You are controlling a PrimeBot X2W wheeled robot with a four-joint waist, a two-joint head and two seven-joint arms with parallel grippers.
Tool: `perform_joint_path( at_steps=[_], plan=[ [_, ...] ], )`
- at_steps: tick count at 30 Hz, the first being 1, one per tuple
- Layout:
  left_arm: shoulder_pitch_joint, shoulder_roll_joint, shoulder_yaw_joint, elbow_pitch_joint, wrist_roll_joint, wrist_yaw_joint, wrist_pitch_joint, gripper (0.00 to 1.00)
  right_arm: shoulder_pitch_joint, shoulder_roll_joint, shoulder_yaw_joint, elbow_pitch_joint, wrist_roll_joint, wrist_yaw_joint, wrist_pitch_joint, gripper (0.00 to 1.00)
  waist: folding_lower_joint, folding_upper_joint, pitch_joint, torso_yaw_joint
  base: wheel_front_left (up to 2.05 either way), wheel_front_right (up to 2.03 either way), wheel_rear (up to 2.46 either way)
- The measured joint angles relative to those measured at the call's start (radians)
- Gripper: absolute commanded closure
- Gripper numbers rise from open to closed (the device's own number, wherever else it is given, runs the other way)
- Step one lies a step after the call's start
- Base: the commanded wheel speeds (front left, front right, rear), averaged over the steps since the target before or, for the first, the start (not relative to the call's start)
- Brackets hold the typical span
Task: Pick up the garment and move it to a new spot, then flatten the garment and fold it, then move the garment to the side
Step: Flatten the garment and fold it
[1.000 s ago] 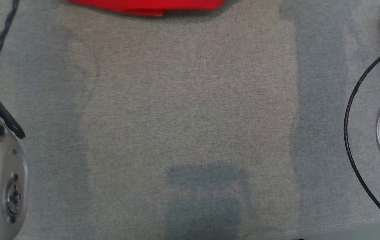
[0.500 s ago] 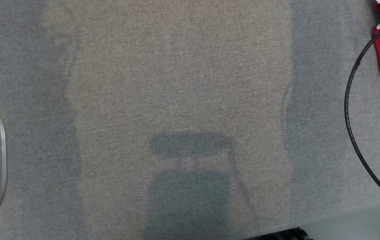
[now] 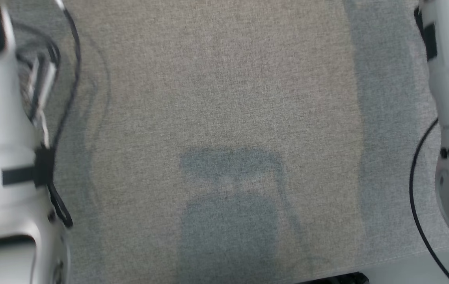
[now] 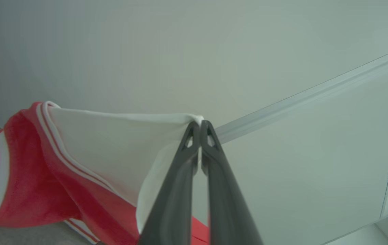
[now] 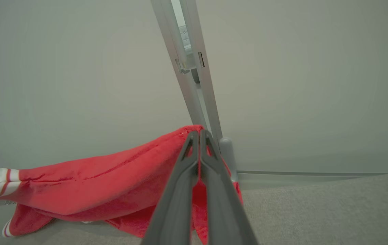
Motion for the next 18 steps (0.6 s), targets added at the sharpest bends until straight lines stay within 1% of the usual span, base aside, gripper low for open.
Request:
perform_joint_path(
  at_steps=[1,3,8,13,18],
  plan=[
    [0.052,-0.002,0.002,-0.016,-0.007,0.009,0.009,1.00,0.037,-0.009,0.004,-0.011,0.014,0.000,0.027,1.00,0.0000,0.0000,-0.011,0.002,0.00,0.00,0.00],
    [0.152,-0.009,0.018,-0.067,-0.046,0.013,0.021,1.00,0.112,-0.029,0.016,-0.041,0.027,0.000,0.081,1.00,0.0000,0.0000,-0.039,0.007,0.00,0.00,0.00],
    [0.461,-0.031,0.045,-0.153,-0.100,0.034,0.016,1.00,0.343,-0.067,0.024,-0.144,0.077,0.000,0.200,1.00,-0.0002,0.0000,-0.129,0.021,0.00,0.00,0.00],
    [0.717,-0.048,0.016,-0.209,-0.129,0.050,-0.001,1.00,0.588,-0.095,0.004,-0.261,0.099,0.000,0.320,1.00,-0.0002,0.0000,-0.232,0.037,0.00,0.00,0.00],
    [0.884,-0.054,-0.024,-0.250,-0.172,0.085,-0.027,1.00,0.801,-0.109,-0.006,-0.392,0.096,0.000,0.420,1.00,-0.0002,0.0000,-0.336,0.053,0.00,0.00,0.00]
  ],
)
